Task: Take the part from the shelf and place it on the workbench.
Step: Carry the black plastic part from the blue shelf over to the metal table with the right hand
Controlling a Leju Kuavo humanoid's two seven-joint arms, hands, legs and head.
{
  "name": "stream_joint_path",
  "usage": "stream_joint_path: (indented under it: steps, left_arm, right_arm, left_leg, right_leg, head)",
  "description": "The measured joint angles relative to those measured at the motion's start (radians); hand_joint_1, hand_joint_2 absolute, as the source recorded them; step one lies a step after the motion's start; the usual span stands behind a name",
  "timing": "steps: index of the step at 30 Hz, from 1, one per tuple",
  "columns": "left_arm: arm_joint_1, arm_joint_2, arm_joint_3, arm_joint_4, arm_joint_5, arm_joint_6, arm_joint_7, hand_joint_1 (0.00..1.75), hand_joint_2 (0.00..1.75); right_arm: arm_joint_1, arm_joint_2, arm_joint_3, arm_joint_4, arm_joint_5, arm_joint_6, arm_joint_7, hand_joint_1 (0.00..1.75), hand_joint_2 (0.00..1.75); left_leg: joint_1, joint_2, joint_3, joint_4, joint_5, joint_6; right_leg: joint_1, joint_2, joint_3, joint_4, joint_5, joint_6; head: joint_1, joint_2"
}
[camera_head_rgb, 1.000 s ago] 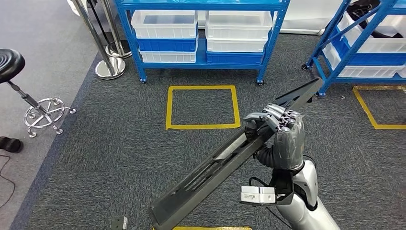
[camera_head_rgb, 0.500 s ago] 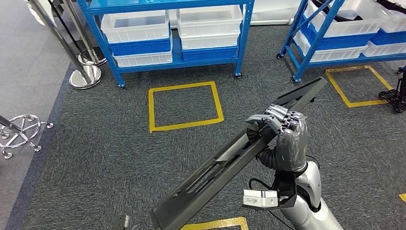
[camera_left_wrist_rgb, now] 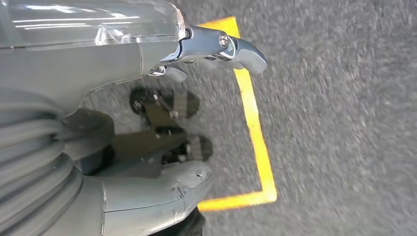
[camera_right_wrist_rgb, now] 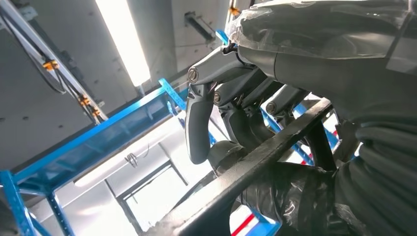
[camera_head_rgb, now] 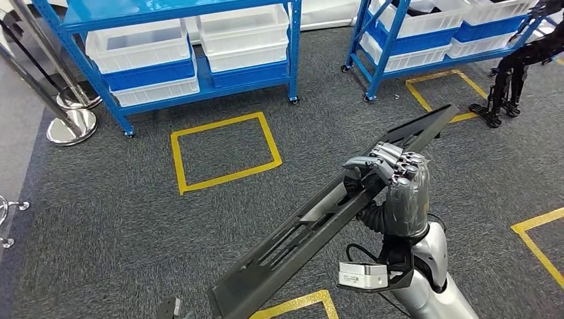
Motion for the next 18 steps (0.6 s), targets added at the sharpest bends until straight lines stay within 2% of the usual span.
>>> stream_joint_path:
  steps: [1, 2, 4, 5, 6, 7, 8, 9, 11, 12, 13, 15, 16, 18]
  left_arm:
    - [-0.001, -0.002, 0.000, 0.000, 0.001, 0.000, 0.000, 0.00, 1.75]
    - [-0.002, -0.004, 0.000, 0.000, 0.001, 0.001, -0.001, 0.00, 1.75]
    - [-0.002, -0.005, 0.000, 0.000, 0.002, 0.001, -0.001, 0.00, 1.75]
    - [-0.001, -0.005, 0.000, 0.000, 0.002, 0.001, -0.001, 0.00, 1.75]
    - [0.001, -0.005, 0.000, 0.000, 0.002, 0.001, 0.000, 0.00, 1.75]
    - [0.001, -0.005, 0.000, 0.000, 0.002, 0.002, 0.000, 0.00, 1.75]
    - [0.000, -0.005, 0.000, 0.000, 0.002, 0.002, 0.000, 0.00, 1.75]
    - [-0.001, -0.005, 0.000, 0.000, 0.003, 0.002, 0.000, 0.00, 1.75]
    - [-0.003, -0.006, 0.000, 0.000, 0.005, 0.003, -0.001, 0.00, 1.75]
    - [-0.004, -0.006, 0.000, 0.000, 0.006, 0.004, -0.001, 0.00, 1.75]
    - [-0.004, -0.006, 0.000, 0.000, 0.008, 0.006, -0.001, 0.00, 1.75]
    - [-0.007, -0.006, 0.000, 0.000, 0.010, 0.008, -0.001, 0.00, 1.75]
    - [-0.009, -0.006, 0.000, 0.000, 0.010, 0.008, -0.001, 0.00, 1.75]
    - [-0.011, -0.006, 0.000, 0.000, 0.011, 0.009, -0.002, 0.00, 1.75]
  right_arm:
    - [0.000, -0.001, 0.000, -0.002, 0.002, 0.000, 0.000, 1.75, 1.75]
    - [-0.001, -0.003, 0.000, -0.003, 0.003, 0.000, 0.000, 1.75, 1.75]
    - [-0.003, -0.004, -0.001, -0.005, 0.004, -0.001, 0.000, 1.75, 1.75]
    - [-0.003, -0.004, -0.001, -0.005, 0.004, 0.000, 0.000, 1.75, 1.75]
    - [-0.002, -0.004, -0.001, -0.005, 0.004, 0.000, 0.000, 1.75, 1.75]
    - [-0.001, -0.005, -0.001, -0.005, 0.004, 0.000, 0.000, 1.75, 1.75]
    - [-0.001, -0.005, -0.001, -0.005, 0.004, 0.000, 0.000, 1.75, 1.75]
    - [-0.001, -0.005, -0.001, -0.005, 0.004, 0.000, 0.000, 1.75, 1.75]
    - [-0.005, -0.005, -0.001, -0.006, 0.004, -0.001, 0.000, 1.75, 1.75]
    - [-0.007, -0.005, -0.001, -0.007, 0.004, -0.001, 0.000, 1.75, 1.75]
    - [-0.008, -0.005, -0.001, -0.007, 0.004, -0.001, 0.000, 1.75, 1.75]
    - [-0.009, -0.006, -0.002, -0.008, 0.004, -0.001, 0.000, 1.75, 1.75]
    - [-0.010, -0.007, -0.002, -0.009, 0.004, -0.001, 0.000, 1.75, 1.75]
    - [-0.014, -0.008, -0.003, -0.011, 0.004, 0.000, 0.001, 1.75, 1.75]
  left_leg:
    - [0.002, 0.013, 0.001, -0.007, 0.006, 0.007]
    - [0.004, 0.027, 0.002, -0.014, 0.011, 0.015]
    - [0.002, 0.055, 0.001, -0.019, 0.015, 0.024]
    - [0.001, 0.070, 0.000, -0.018, 0.014, 0.026]
    - [0.000, 0.084, -0.001, -0.018, 0.014, 0.026]
    - [-0.001, 0.098, -0.002, -0.017, 0.013, 0.026]
    - [-0.001, 0.111, -0.002, -0.016, 0.012, 0.024]
    - [-0.001, 0.123, -0.001, -0.013, 0.010, 0.022]
    - [-0.006, 0.141, -0.001, -0.007, 0.003, 0.013]
    - [-0.009, 0.149, -0.001, -0.004, 0.000, 0.008]
    - [-0.011, 0.157, -0.001, -0.002, -0.002, 0.003]
    - [-0.011, 0.171, 0.001, -0.001, -0.007, -0.006]
    - [-0.009, 0.161, -0.001, 0.008, -0.017, -0.012]
    - [-0.003, 0.114, -0.030, 0.079, -0.066, -0.020]
  right_leg:
    - [0.002, -0.013, -0.006, 0.009, -0.007, 0.004]
    - [0.005, -0.037, -0.020, 0.037, -0.027, 0.007]
    - [0.007, -0.095, -0.073, 0.151, -0.092, 0.011]
    - [0.006, -0.108, -0.101, 0.214, -0.120, 0.014]
    - [0.004, -0.114, -0.117, 0.255, -0.133, 0.017]
    - [0.002, -0.118, -0.117, 0.263, -0.127, 0.019]
    - [0.000, -0.124, -0.094, 0.229, -0.104, 0.020]
    - [0.000, -0.137, -0.055, 0.166, -0.072, 0.019]
    - [0.008, -0.180, 0.017, 0.038, -0.033, 0.012]
    - [0.012, -0.193, 0.032, 0.007, -0.028, 0.007]
    - [0.017, -0.195, 0.035, -0.004, -0.031, 0.002]
    - [0.015, -0.173, 0.031, -0.007, -0.026, -0.009]
    - [0.013, -0.163, 0.030, -0.010, -0.023, -0.016]
    - [0.008, -0.142, 0.030, -0.016, -0.017, -0.028]
  head:
    - [0.002, 0.000]
    - [0.003, 0.000]
    - [0.007, 0.000]
    - [0.007, 0.000]
    - [0.007, 0.000]
    - [0.007, 0.000]
    - [0.007, 0.000]
    - [0.007, 0.000]
    - [0.007, 0.000]
    - [0.006, 0.000]
    - [0.006, 0.000]
    - [0.006, 0.000]
    - [0.006, 0.000]
    - [0.006, 0.000]
